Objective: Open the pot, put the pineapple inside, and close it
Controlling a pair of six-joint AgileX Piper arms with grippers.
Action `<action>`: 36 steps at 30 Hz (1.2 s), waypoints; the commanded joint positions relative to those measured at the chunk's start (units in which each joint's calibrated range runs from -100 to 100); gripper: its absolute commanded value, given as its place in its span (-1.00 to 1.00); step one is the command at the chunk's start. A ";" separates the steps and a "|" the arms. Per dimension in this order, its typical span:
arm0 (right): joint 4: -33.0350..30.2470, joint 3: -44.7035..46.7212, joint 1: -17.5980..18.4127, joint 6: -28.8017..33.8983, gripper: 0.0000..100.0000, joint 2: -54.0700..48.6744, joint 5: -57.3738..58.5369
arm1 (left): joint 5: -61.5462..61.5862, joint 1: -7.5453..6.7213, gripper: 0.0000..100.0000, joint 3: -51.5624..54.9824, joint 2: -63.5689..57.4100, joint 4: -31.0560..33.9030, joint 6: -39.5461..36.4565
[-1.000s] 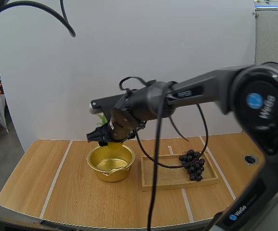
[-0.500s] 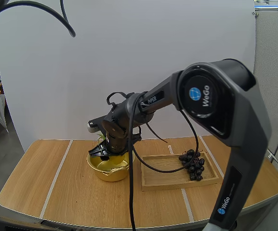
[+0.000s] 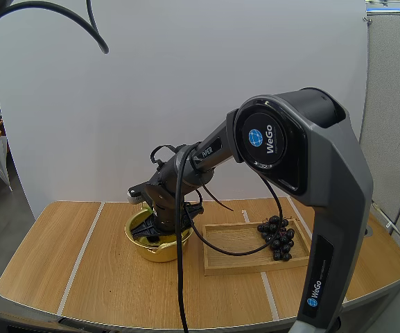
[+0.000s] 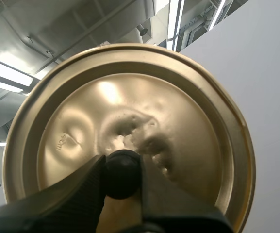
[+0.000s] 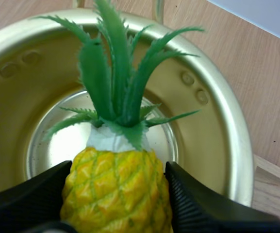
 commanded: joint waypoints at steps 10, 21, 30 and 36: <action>2.56 -0.34 0.04 -2.61 1.00 -0.53 3.76 | -2.62 -0.11 -1.00 -0.26 -0.40 0.20 -0.63; 2.46 -0.34 0.04 -2.83 1.00 -14.91 5.50 | -2.62 -0.11 -1.00 -0.26 -0.40 0.20 -0.63; 1.81 0.63 0.04 -4.00 1.00 -29.67 12.42 | -2.62 -0.11 -1.00 -0.26 -0.40 0.20 -0.63; 1.19 6.22 0.04 -5.06 1.00 -40.24 12.42 | -2.62 -0.11 -1.00 -0.26 -0.40 0.20 -0.63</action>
